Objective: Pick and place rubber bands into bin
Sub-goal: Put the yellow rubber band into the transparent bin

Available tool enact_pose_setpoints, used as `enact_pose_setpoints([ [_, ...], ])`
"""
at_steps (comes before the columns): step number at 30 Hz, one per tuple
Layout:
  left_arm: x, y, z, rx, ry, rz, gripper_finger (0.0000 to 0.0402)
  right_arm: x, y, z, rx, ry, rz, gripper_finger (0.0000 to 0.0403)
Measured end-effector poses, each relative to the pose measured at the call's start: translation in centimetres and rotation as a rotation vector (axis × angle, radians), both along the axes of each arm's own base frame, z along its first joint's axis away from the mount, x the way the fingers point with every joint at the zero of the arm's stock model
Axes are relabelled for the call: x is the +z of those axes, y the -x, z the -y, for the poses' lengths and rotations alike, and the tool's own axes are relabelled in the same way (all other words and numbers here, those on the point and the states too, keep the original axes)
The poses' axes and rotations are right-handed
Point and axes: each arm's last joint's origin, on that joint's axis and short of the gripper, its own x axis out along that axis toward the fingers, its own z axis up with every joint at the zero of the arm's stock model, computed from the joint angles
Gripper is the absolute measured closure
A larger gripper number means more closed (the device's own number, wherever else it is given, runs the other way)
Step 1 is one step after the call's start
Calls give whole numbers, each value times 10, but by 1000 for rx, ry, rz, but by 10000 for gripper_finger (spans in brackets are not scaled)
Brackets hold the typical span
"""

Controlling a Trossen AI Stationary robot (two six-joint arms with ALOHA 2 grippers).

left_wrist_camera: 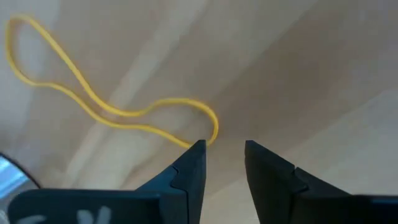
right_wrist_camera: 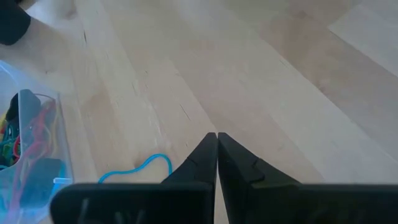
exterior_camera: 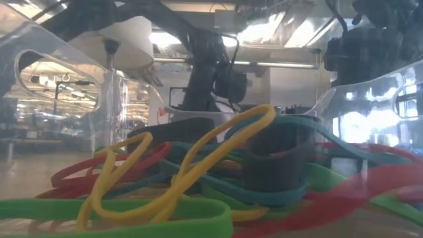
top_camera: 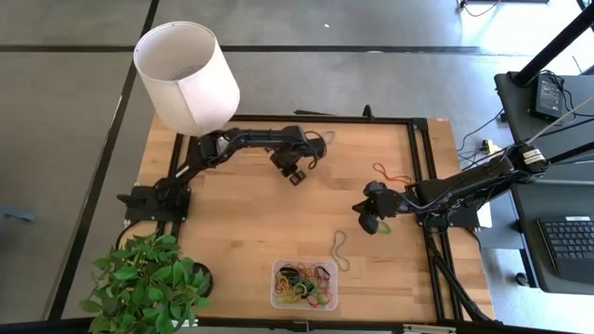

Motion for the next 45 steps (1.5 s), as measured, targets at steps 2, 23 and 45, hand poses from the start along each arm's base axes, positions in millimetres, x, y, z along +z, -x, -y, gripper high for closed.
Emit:
enact_pose_setpoints([
  [2,-6,3,4,5,5,-26,298,0,0,0,0,0,0,386],
  [23,-23,13,-37,-63,191,164,312,0,0,0,3,4,-4,386],
  [45,36,-39,29,-391,138,271,399,0,0,1,1,78,-1,386],
])
